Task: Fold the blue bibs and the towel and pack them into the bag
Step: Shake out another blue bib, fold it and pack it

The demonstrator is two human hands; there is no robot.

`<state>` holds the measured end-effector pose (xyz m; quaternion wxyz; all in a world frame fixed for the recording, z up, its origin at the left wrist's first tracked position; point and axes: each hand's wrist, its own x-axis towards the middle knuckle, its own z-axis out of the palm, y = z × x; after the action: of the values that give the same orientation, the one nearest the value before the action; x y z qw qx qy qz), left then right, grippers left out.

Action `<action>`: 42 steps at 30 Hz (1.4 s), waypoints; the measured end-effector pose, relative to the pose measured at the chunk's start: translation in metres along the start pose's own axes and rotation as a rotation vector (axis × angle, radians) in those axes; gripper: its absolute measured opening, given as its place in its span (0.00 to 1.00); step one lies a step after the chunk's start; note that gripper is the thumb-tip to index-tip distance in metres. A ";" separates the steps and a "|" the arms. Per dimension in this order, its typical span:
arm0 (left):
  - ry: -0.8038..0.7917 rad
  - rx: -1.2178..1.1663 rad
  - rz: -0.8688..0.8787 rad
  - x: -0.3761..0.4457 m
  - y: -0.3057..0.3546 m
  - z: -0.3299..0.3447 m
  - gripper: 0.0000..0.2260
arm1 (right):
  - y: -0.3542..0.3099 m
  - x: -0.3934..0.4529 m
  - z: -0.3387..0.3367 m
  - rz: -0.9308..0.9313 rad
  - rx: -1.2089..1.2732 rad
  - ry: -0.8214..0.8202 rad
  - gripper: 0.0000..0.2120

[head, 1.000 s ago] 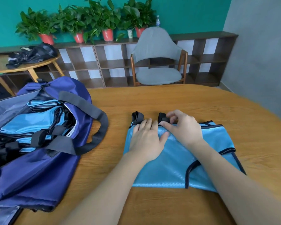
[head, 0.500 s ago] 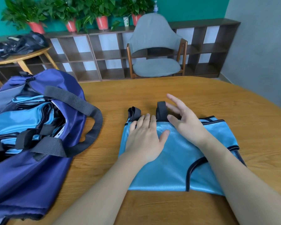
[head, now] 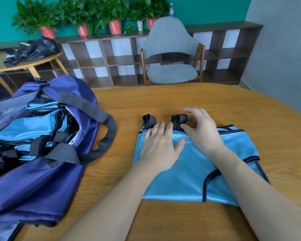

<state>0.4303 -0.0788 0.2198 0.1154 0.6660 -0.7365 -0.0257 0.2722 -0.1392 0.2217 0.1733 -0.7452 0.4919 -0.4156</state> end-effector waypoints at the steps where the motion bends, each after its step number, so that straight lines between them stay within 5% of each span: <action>1: -0.004 0.009 0.012 0.002 0.000 0.000 0.33 | -0.003 -0.002 -0.001 -0.021 -0.033 0.035 0.17; 7: -0.032 0.031 0.091 0.013 -0.003 0.000 0.35 | -0.017 -0.016 -0.005 0.014 -0.212 0.237 0.15; 11: 0.015 -0.093 0.154 0.012 0.000 -0.004 0.28 | -0.018 -0.023 -0.002 -0.095 -0.149 0.065 0.17; 15: 0.344 0.030 0.253 0.002 -0.004 0.001 0.09 | -0.017 -0.032 -0.004 -0.155 -0.132 -0.186 0.14; 17: 0.360 0.098 0.234 -0.006 -0.001 -0.001 0.07 | -0.015 -0.035 -0.006 -0.077 -0.193 -0.292 0.10; 21: 0.397 -0.065 0.110 -0.022 0.008 -0.010 0.06 | -0.032 -0.041 -0.006 0.211 -0.443 -0.317 0.27; 25: 0.492 -0.183 0.123 -0.036 0.007 -0.005 0.08 | -0.052 -0.036 -0.003 0.557 -0.410 -0.298 0.34; 29: 0.698 -0.355 0.140 -0.047 -0.013 -0.009 0.09 | -0.051 -0.031 -0.021 0.490 -0.701 -0.333 0.21; 34: 0.527 -0.389 0.209 -0.048 -0.021 -0.004 0.12 | -0.018 -0.055 -0.037 0.087 -0.722 -0.242 0.21; 38: 0.474 -0.357 0.188 -0.044 -0.020 -0.003 0.16 | -0.009 -0.056 -0.032 0.207 -0.637 -0.334 0.29; 42: 0.509 -0.447 0.162 -0.049 -0.021 -0.006 0.14 | -0.015 -0.057 -0.026 0.370 -0.626 -0.234 0.30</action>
<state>0.4567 -0.0325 0.2149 0.4399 0.5488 -0.7108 -0.0101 0.2503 -0.0781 0.2217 0.0646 -0.7033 0.6978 -0.1190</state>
